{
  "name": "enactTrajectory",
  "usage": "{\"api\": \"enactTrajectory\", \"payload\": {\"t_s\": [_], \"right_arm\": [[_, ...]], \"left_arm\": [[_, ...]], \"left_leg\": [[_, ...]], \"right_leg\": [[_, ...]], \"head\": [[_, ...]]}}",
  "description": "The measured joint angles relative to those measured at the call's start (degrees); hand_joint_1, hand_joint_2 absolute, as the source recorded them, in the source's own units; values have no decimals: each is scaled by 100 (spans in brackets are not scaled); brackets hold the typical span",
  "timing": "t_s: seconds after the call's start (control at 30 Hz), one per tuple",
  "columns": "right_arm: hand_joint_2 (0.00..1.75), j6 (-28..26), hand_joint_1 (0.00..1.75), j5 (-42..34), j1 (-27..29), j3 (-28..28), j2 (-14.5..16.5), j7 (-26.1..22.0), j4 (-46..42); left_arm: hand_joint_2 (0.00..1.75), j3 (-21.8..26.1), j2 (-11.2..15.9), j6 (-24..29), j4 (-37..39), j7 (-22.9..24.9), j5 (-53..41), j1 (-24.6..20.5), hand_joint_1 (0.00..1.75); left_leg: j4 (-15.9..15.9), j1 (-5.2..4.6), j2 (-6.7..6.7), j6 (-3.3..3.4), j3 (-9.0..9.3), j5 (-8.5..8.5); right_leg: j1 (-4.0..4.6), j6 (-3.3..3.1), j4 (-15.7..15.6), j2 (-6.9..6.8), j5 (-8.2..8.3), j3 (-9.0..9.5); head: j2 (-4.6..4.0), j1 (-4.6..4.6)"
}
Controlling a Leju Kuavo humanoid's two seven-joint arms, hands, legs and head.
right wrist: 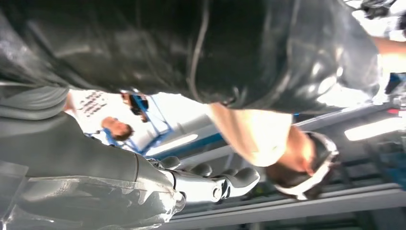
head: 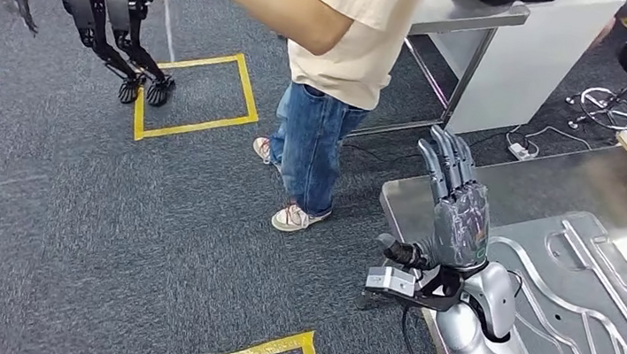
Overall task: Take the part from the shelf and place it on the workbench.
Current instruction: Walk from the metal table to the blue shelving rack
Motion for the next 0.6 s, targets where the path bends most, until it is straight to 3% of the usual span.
{"api": "enactTrajectory", "payload": {"t_s": [0.07, 0.13, 0.2, 0.27, 0.3, 0.33, 0.37, 0.43, 0.5, 0.57, 0.6], "right_arm": [[0, 4, 0, -2, -50, 27, 0, 1, 1], [0, 5, 0, -3, -106, 65, -1, 1, 2], [0, 8, 0, -5, -176, 88, -6, -1, 14], [0, 11, 0, -7, -222, 110, -11, -2, 40], [0, 13, 0, -7, -236, 127, -11, -2, 52], [0, 13, 0, -7, -253, 146, -11, -3, 61], [0, 13, 0, -7, -277, 166, -11, -3, 64], [0, 11, 0, -7, -328, 192, -11, -4, 67], [0, 10, 0, -9, -355, 211, -12, -4, 68], [0, 10, 0, -11, -369, 228, -11, -3, 69], [0, 11, 0, -11, -381, 237, -10, -3, 69]], "left_arm": [[0, 0, 3, 0, 0, -5, 3, -3, 0], [0, 0, 4, -3, 0, -15, 5, -4, 0], [0, 0, 4, -11, 0, -27, 10, -31, 0], [0, 0, 7, -22, 0, -31, 25, -54, 0], [0, 0, 8, -27, 0, -33, 34, -56, 0], [0, 0, 9, -28, 0, -33, 44, -57, 0], [0, 0, 9, -30, 0, -33, 51, -57, 0], [0, 0, 9, -34, 0, -34, 57, -65, 0], [0, 0, 9, -38, 0, -38, 60, -79, 0], [0, 0, 16, -38, 1, -40, 62, -76, 0], [0, 0, 22, -38, 1, -41, 62, -68, 0]], "left_leg": [[-31, 1, -122, 65, 1, 31], [-96, 36, -228, 127, 29, 75], [-130, 59, -329, 166, 38, 104], [-122, 63, -453, 178, 28, 109], [-114, 65, -522, 177, 26, 109], [-100, 67, -592, 171, 26, 105], [-80, 71, -666, 160, 26, 98], [-19, 73, -800, 113, 4, 72], [19, 80, -919, 39, -55, 71], [7, 99, -1037, -42, -107, 101], [23, 101, -1004, -74, -120, 93]], "right_leg": [[8, 53, -10, -81, -16, 19], [-9, 111, 129, 78, -134, -16], [-38, 148, 691, 380, -452, -264], [-52, 166, 1379, 509, -725, -609], [-60, 175, 1528, 524, -720, -697], [-70, 179, 1464, 535, -601, -683], [-86, 181, 1197, 568, -394, -571], [-126, 173, 477, 782, -50, -256], [-133, 157, 117, 964, 23, -102], [-123, 114, 87, 915, 15, -92], [-129, 80, 64, 854, 27, -79]], "head": [[0, -1], [0, 1], [0, 4], [0, 4], [0, 4], [0, 4], [0, 4], [0, 4], [0, 4], [0, 3], [0, 3]]}}
